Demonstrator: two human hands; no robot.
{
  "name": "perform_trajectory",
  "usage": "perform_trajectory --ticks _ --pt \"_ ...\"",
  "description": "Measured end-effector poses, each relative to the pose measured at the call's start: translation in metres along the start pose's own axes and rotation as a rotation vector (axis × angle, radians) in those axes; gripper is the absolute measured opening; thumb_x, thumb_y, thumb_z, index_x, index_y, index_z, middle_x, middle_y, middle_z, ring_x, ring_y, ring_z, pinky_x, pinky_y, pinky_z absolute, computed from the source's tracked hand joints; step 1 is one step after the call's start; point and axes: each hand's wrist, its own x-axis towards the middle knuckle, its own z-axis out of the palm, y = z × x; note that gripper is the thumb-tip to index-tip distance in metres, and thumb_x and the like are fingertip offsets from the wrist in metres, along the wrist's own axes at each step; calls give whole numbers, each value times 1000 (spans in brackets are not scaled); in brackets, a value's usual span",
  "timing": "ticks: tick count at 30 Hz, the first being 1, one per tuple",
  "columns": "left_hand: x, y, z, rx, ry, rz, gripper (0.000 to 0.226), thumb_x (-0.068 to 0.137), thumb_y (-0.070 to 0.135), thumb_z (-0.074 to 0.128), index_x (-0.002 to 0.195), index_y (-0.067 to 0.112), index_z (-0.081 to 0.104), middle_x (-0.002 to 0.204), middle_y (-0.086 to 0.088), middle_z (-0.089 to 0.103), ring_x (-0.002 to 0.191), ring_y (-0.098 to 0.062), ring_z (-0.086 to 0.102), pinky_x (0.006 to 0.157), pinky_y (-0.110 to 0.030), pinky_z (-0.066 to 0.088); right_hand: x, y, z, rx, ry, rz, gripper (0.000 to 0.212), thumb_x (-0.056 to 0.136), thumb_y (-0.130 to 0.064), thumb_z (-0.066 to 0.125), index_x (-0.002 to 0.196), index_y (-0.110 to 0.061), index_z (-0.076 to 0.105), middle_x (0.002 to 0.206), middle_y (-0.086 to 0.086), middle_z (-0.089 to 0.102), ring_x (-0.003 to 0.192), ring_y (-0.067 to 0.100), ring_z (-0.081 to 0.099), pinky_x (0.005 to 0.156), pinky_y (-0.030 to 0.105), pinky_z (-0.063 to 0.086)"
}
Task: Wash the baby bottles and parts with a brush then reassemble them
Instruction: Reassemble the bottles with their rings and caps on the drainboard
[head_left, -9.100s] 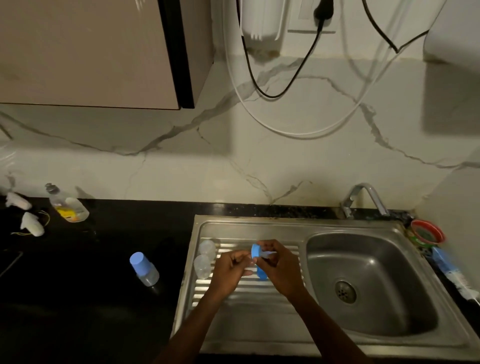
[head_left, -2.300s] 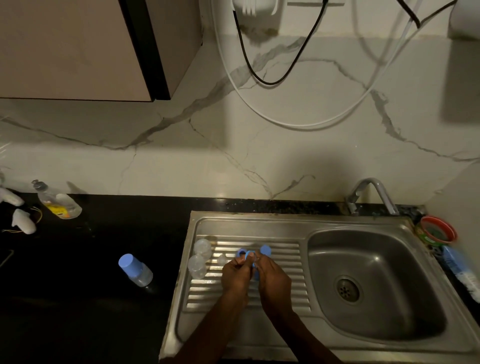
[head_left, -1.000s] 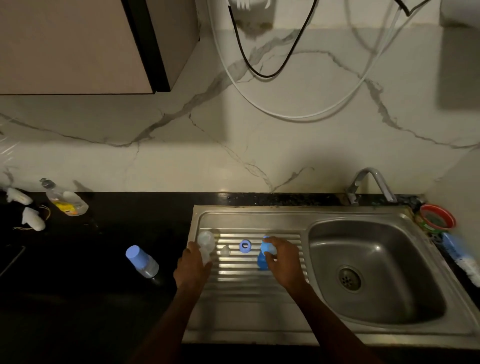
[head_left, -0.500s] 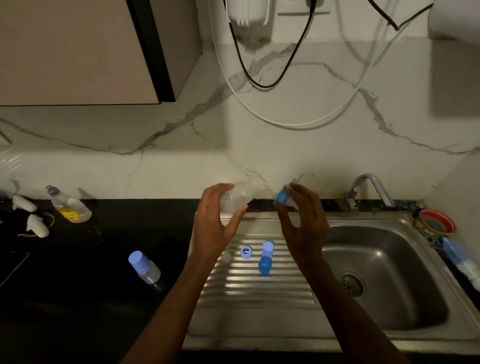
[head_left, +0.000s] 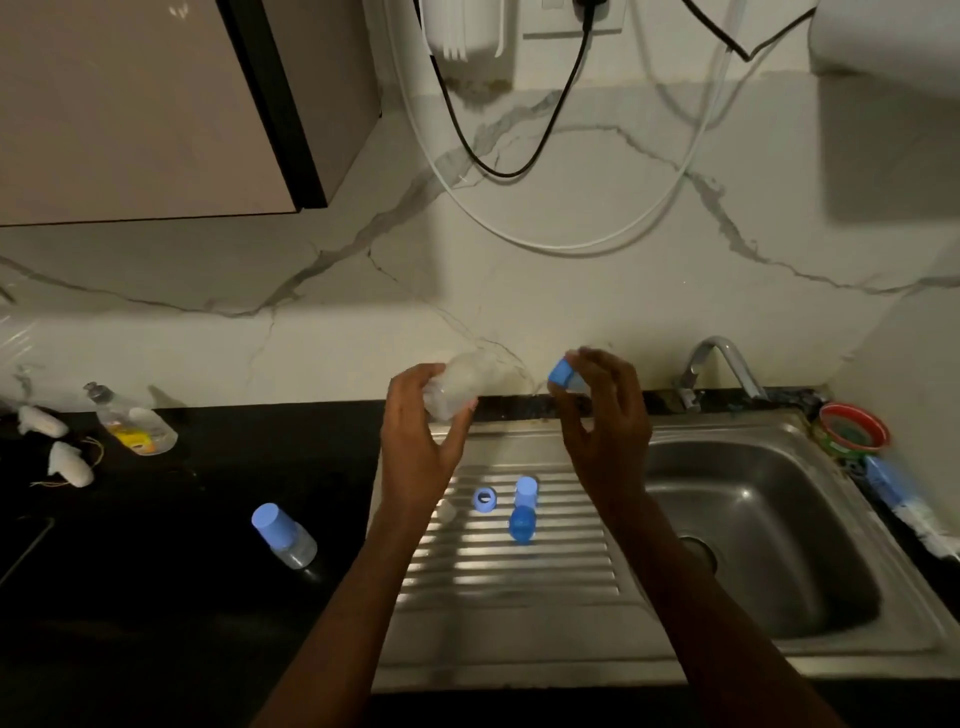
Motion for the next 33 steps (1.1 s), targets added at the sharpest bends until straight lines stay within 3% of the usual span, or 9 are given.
perform_trajectory --ticks 3,5,9,13,15,18,20,24,33 --pt "-36 -26 14 317 -566 -252 54 88 39 77 134 22 55 132 1 58 122 -17 57 100 -21 44 -63 34 8 -167 -673 289 30 94 -15 68 123 -11 63 119 10 63 111 23 61 91 25 48" --pt "-54 -42 18 400 -684 -339 55 85 38 79 132 23 56 131 0 60 122 -19 57 102 -28 43 -91 48 8 -193 -859 449 20 94 -16 67 114 -13 66 110 7 67 107 24 64 83 21 41" --pt "-24 -25 10 181 -383 -128 57 85 30 81 135 22 56 133 2 59 120 -15 58 99 -25 45 -46 31 -2 -10 -539 289 31 91 -14 73 121 -12 67 114 6 68 104 15 62 92 35 53" --pt "10 14 1 -46 -59 59 51 87 26 81 130 18 55 126 6 58 116 -12 59 89 -24 52 4 -7 -20 35 56 47 35 94 -8 71 126 0 62 123 14 61 113 12 57 92 13 49" --pt "1 3 7 36 -190 -6 51 86 28 82 128 17 56 125 4 59 115 -11 59 91 -22 49 -13 0 -19 -5 -63 137 35 97 -11 66 130 -2 58 126 14 57 116 13 55 90 10 45" --pt "-34 -37 23 362 -575 -297 52 78 43 84 120 24 62 118 2 66 111 -17 63 97 -27 46 -75 37 -8 -51 -640 465 23 93 -17 69 116 -13 64 109 2 65 100 14 63 82 10 42" --pt "-51 -53 25 218 -551 -417 50 76 50 83 114 25 64 107 6 69 100 -13 66 94 -34 52 -105 52 -11 25 -598 525 20 88 -15 76 106 -19 67 95 -10 66 89 4 63 81 23 53" --pt "-60 -45 22 -100 -521 -485 44 86 35 80 124 21 62 109 10 68 92 -5 68 77 -15 55 -107 43 -20 261 -468 643 28 87 -8 77 112 -19 68 101 -16 68 93 -7 64 75 6 48" --pt "-55 -29 23 -295 -596 -588 37 95 42 64 124 20 63 108 4 73 92 -4 73 73 -14 55 -105 43 -12 451 -554 625 32 92 -18 74 121 -28 64 116 -12 69 109 12 67 88 33 59"
